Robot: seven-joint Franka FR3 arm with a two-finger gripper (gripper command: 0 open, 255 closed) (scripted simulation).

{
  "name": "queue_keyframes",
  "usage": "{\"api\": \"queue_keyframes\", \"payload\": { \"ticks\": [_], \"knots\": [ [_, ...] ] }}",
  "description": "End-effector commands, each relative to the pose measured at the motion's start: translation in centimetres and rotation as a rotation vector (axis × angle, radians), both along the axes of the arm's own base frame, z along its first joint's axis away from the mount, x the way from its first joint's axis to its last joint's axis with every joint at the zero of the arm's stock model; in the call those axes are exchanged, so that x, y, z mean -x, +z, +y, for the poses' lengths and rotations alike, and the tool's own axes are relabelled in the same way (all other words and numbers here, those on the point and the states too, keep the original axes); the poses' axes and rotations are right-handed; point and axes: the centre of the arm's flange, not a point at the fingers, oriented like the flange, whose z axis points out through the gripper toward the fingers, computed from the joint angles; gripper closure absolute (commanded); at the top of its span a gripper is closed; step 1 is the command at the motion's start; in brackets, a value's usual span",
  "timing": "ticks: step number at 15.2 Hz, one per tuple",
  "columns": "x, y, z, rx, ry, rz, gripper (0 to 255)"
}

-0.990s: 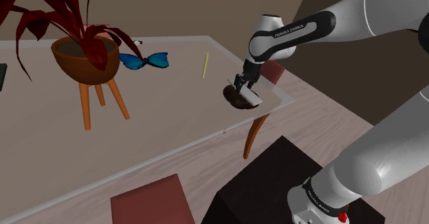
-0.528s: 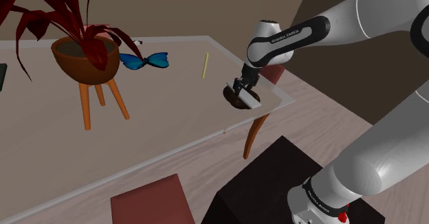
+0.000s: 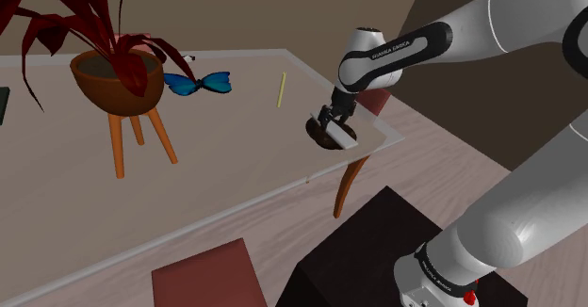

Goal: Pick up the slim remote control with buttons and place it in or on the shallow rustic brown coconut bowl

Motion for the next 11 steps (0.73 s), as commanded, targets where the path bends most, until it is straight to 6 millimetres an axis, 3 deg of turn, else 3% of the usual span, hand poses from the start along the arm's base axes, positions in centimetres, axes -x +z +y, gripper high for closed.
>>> {"api": "queue_keyframes", "payload": {
  "ticks": [1,5,11],
  "knots": [
    [0.0,0.0,0.0,0.0,0.0,0.0,0],
    [0.0,5.0,0.0,0.0,0.0,0.0,0],
    [0.0,5.0,0.0,0.0,0.0,0.0,0]
  ]
}}
